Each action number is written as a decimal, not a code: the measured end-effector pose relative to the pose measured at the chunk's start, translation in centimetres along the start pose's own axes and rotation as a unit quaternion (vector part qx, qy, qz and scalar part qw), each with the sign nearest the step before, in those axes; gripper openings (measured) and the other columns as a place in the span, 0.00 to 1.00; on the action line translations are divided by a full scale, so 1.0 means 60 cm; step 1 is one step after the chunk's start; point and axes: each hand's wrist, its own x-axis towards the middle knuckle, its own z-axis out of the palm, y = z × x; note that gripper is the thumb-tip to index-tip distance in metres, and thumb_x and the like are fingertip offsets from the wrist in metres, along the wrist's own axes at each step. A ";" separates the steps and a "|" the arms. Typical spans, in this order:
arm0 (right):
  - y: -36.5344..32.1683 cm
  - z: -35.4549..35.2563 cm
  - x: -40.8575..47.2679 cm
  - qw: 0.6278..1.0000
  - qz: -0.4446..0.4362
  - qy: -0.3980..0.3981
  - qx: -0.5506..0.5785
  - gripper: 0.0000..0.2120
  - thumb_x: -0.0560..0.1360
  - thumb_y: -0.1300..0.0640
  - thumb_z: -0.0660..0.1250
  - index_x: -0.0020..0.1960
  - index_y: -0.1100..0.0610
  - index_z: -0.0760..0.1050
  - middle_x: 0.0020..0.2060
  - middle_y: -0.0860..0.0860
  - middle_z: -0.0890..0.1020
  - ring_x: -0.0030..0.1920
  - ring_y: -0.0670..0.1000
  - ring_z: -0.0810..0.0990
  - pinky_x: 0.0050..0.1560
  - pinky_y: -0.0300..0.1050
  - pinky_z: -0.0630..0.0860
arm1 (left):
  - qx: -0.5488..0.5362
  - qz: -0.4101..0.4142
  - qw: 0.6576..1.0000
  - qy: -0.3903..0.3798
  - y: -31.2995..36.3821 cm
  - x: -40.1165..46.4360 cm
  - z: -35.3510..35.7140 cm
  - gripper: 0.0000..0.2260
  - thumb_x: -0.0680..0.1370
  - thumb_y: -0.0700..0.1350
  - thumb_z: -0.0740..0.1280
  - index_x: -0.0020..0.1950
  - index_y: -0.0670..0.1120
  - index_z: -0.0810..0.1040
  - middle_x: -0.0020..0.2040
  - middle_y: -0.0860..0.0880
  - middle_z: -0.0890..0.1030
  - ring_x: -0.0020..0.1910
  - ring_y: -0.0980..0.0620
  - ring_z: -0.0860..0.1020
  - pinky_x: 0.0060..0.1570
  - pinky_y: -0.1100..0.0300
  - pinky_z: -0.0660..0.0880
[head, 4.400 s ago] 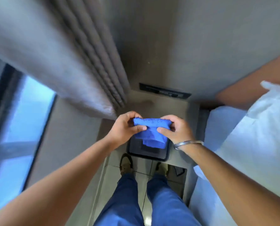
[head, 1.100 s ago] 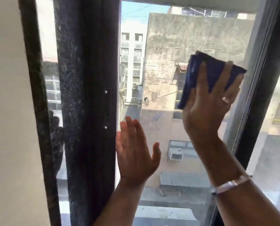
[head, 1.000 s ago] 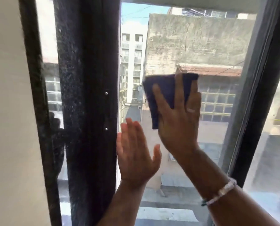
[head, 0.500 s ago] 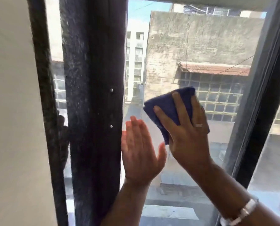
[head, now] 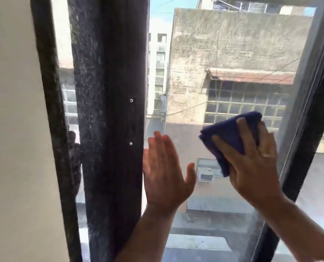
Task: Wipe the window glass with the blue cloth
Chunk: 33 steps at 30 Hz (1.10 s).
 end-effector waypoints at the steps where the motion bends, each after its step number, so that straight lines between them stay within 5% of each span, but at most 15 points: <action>1: 0.021 -0.003 0.016 0.999 0.043 0.019 -0.009 0.30 0.75 0.56 0.70 0.75 0.46 0.65 0.77 0.63 0.61 0.73 0.74 0.59 0.68 0.73 0.64 | 0.003 -0.001 1.000 -0.001 0.000 0.001 0.002 0.35 0.84 0.60 0.50 0.84 0.38 0.49 0.84 0.39 0.49 0.84 0.39 0.53 0.82 0.45 0.50; 5: 0.004 -0.001 0.133 0.970 0.223 0.094 -0.004 0.24 0.81 0.57 0.62 0.76 0.45 0.65 0.77 0.64 0.60 0.75 0.75 0.57 0.74 0.70 0.59 | 0.034 0.000 0.999 -0.014 -0.002 0.005 -0.002 0.36 0.84 0.61 0.49 0.84 0.39 0.48 0.84 0.39 0.48 0.84 0.39 0.51 0.82 0.45 0.49; 11: 0.017 -0.008 -0.002 0.999 0.016 -0.032 0.022 0.24 0.81 0.48 0.60 0.77 0.47 0.63 0.78 0.61 0.58 0.73 0.75 0.59 0.69 0.74 0.62 | 0.017 0.030 0.999 0.006 0.001 0.081 -0.045 0.36 0.85 0.62 0.49 0.82 0.35 0.52 0.82 0.36 0.51 0.83 0.38 0.50 0.82 0.47 0.44; 15: 0.058 -0.021 -0.015 0.993 0.103 -0.047 0.012 0.33 0.79 0.32 0.50 0.78 0.49 0.59 0.79 0.63 0.54 0.76 0.73 0.52 0.74 0.72 0.49 | 0.050 0.093 0.994 0.026 -0.025 0.259 -0.068 0.35 0.84 0.59 0.55 0.82 0.35 0.56 0.82 0.34 0.56 0.82 0.35 0.54 0.82 0.49 0.41; 19: -0.024 0.004 0.031 0.980 0.196 0.020 0.022 0.31 0.81 0.39 0.55 0.80 0.45 0.53 0.79 0.64 0.52 0.76 0.75 0.48 0.75 0.71 0.44 | 0.105 0.169 0.980 -0.024 -0.039 0.305 -0.065 0.32 0.86 0.60 0.51 0.84 0.41 0.55 0.83 0.37 0.55 0.83 0.37 0.54 0.81 0.43 0.47; 21: -0.097 0.031 0.009 0.995 0.089 0.011 0.037 0.30 0.79 0.44 0.61 0.79 0.45 0.57 0.78 0.64 0.56 0.75 0.74 0.49 0.76 0.68 0.42 | 0.116 0.168 0.979 -0.013 -0.040 0.301 -0.063 0.31 0.86 0.59 0.52 0.84 0.42 0.57 0.83 0.37 0.56 0.83 0.37 0.55 0.81 0.42 0.48; 25: -0.148 0.053 -0.083 0.988 -0.142 -0.053 0.007 0.37 0.69 0.52 0.69 0.76 0.43 0.63 0.78 0.57 0.59 0.74 0.69 0.56 0.73 0.65 0.56 | 0.097 0.164 0.982 -0.003 -0.044 0.302 -0.063 0.31 0.86 0.59 0.52 0.84 0.43 0.57 0.83 0.36 0.56 0.83 0.37 0.54 0.81 0.45 0.44; 30: -0.044 0.040 -0.038 0.996 0.083 0.027 0.020 0.27 0.81 0.51 0.62 0.78 0.45 0.61 0.80 0.59 0.53 0.77 0.73 0.52 0.75 0.70 0.53 | 0.092 0.161 0.983 0.006 -0.042 0.297 -0.056 0.30 0.86 0.58 0.54 0.84 0.44 0.58 0.83 0.37 0.57 0.83 0.38 0.55 0.81 0.45 0.45; 33: -0.087 0.043 0.012 0.981 0.182 0.069 0.028 0.26 0.83 0.51 0.59 0.79 0.46 0.58 0.80 0.60 0.51 0.77 0.73 0.48 0.77 0.69 0.48 | 0.098 0.165 0.981 0.020 -0.045 0.299 -0.053 0.29 0.86 0.58 0.53 0.84 0.44 0.59 0.83 0.37 0.58 0.82 0.38 0.57 0.81 0.44 0.47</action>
